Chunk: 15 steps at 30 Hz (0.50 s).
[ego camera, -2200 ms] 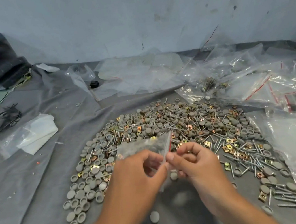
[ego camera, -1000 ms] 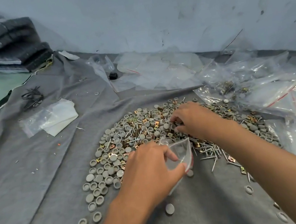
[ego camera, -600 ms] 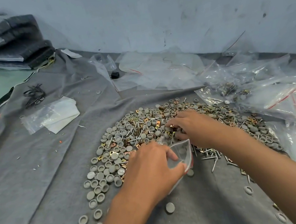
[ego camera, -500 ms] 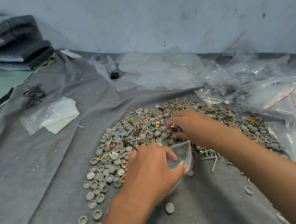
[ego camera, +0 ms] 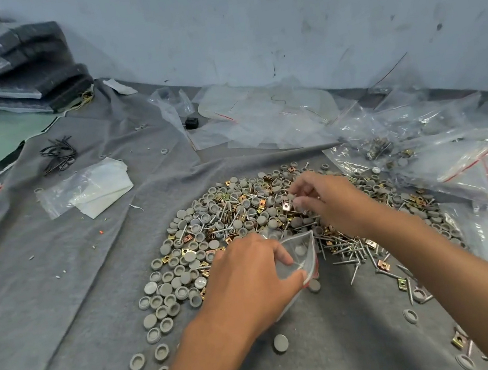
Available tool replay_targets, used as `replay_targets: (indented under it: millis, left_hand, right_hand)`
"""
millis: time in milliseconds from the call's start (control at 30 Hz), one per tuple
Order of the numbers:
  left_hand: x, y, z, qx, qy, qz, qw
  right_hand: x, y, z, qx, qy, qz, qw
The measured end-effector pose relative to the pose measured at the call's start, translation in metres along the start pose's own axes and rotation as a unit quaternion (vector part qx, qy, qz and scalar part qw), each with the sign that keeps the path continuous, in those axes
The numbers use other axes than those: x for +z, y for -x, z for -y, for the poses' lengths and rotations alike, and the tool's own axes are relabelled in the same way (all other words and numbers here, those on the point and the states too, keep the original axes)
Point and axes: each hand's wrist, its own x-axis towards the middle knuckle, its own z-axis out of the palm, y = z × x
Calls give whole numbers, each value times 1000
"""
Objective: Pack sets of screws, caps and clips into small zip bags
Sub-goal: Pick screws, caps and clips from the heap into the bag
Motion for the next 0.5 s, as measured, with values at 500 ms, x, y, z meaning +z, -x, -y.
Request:
replay_targets:
  millis: [500]
  left_hand:
    - [2, -1, 0, -1, -1, 2, 1000]
  right_hand:
    - [-20, 39, -12, 120, -441, 20, 889]
